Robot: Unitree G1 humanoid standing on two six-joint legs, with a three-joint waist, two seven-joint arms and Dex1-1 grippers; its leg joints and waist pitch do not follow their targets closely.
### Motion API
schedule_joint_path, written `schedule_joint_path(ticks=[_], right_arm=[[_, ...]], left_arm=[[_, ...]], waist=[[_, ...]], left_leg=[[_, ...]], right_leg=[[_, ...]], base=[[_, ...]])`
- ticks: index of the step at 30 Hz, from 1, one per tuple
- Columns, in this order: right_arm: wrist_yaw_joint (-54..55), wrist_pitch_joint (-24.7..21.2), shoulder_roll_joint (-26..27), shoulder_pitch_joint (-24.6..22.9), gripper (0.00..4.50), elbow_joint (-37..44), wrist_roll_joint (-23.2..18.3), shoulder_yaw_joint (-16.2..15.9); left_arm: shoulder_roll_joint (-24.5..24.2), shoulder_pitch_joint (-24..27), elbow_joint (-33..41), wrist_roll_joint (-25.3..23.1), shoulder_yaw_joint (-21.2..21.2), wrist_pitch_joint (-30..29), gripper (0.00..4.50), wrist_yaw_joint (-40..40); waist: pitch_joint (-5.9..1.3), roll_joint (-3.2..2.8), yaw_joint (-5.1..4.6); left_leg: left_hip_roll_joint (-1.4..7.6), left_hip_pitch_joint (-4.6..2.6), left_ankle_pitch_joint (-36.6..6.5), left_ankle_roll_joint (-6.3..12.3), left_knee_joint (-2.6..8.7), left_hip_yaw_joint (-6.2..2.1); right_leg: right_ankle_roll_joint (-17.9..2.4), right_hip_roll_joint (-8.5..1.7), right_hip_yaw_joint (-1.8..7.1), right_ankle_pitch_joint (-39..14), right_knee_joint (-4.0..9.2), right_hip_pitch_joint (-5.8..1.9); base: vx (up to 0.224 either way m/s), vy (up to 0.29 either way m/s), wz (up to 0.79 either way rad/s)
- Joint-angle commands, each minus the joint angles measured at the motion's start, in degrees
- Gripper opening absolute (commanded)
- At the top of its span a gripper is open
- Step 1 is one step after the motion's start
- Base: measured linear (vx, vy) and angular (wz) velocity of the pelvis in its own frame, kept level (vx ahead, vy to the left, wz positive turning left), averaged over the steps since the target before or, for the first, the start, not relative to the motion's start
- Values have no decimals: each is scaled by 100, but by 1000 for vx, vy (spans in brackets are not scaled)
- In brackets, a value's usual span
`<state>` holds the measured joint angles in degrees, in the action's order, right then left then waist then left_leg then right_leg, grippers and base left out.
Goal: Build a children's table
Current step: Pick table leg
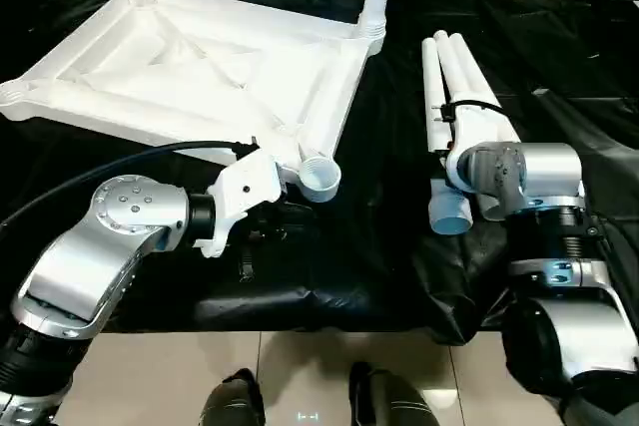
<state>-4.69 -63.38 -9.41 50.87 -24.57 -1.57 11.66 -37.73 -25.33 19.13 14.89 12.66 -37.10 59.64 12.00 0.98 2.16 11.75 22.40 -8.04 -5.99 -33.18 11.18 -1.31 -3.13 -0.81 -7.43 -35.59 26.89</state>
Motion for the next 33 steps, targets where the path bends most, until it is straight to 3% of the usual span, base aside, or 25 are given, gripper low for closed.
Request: schedule_joint_path(ticks=[1, 8, 11, 14, 20, 21, 23, 24, 25, 28, 29, 31, 33], right_arm=[[113, -80, 51, -151, 237, 286, -25, 116], [274, -296, 179, -351, 184, 797, -58, 242], [319, -354, 228, -467, 181, 948, -81, 245], [344, -344, 244, -514, 178, 1051, -115, 261], [47, 1052, 260, -593, 178, 1882, -512, 610], [-112, 1317, 236, -600, 178, 2131, -675, 740], [2, 1277, 380, -523, 178, 2480, -1002, 1264], [7, 1274, 386, -521, 178, 2490, -1013, 1281], [1, 1264, 498, -512, 178, 2713, -1304, 1607], [-457, 1271, 615, -630, 178, 3014, -2023, 2007], [-687, 1224, 642, -678, 178, 3088, -2342, 2136], [-943, 1138, 646, -718, 178, 3127, -2716, 2262], [-1610, 889, 504, -908, 178, 3250, -3312, 2213]], left_arm=[[-71, -45, 168, 30, 17, 8, 105, 14], [-80, -54, 180, 62, 0, 0, 105, 8], [-79, -64, 172, 76, 19, 6, 105, 6], [-55, -100, 136, 75, 20, 22, 105, -8], [558, -338, -309, -90, -449, 499, 105, -877], [768, -424, -396, -55, -610, 430, 121, -1165], [1088, -564, -450, 178, -892, 39, 138, -1513], [1099, -569, -452, 186, -902, 28, 143, -1524], [1352, -632, -519, 340, -1098, 83, 157, -1733], [1769, -660, -589, 348, -1242, 397, 182, -2189], [1914, -717, -604, 357, -1284, 231, 191, -2389], [2059, -839, -579, 520, -1378, -395, 202, -2557], [2387, -1117, -742, 1244, -1731, -794, 220, -2568]], waist=[[-645, -114, 34], [-661, -120, 41], [-665, -147, 54], [-664, -137, 49], [-644, -110, 53], [-649, -103, 53], [-647, -99, 43], [-653, -97, 46], [-644, -97, 39], [-653, -80, 40], [-657, -86, 41], [-659, -65, 23], [-648, -54, 41]], left_leg=[[-43, -114, -1025, -184, 286, -18], [-50, -115, -1013, -218, 284, -17], [-55, -115, -1037, -238, 283, -21], [-57, -119, -1126, -273, 284, -26], [-44, -103, -1204, -225, 275, -23], [-49, -103, -1218, -196, 267, -21], [-57, -96, -1150, -143, 257, -15], [-66, -104, -1146, -116, 247, -12], [-82, -86, -1158, -65, 252, -15], [-84, -73, -1163, 9, 252, -20], [-73, -68, -1198, 106, 247, -25], [-81, -58, -1140, 159, 236, -28], [-126, -68, -1110, 230, 212, -3]], right_leg=[[-977, -209, 177, -1095, 337, -457], [-940, -202, 178, -1071, 333, -458], [-907, -203, 179, -1121, 340, -458], [-866, -203, 175, -1287, 349, -454], [-718, -200, 177, -1473, 376, -436], [-710, -192, 175, -1461, 376, -441], [-727, -181, 182, -1363, 353, -445], [-741, -175, 182, -1352, 355, -439], [-733, -171, 174, -1456, 380, -443], [-726, -166, 162, -1486, 399, -451], [-719, -169, 154, -1455, 411, -454], [-767, -164, 143, -1416, 393, -460], [-808, -156, 146, -1517, 433, -464]], base=[[0, 0, 0], [0, 0, 0], [0, 0, 0], [0, 0, 0], [0, 0, 0], [0, 0, 0], [0, 0, 0], [0, 0, 0], [0, 0, 0], [0, 0, 0], [0, 0, 0], [0, 0, 0], [0, 0, 0]])
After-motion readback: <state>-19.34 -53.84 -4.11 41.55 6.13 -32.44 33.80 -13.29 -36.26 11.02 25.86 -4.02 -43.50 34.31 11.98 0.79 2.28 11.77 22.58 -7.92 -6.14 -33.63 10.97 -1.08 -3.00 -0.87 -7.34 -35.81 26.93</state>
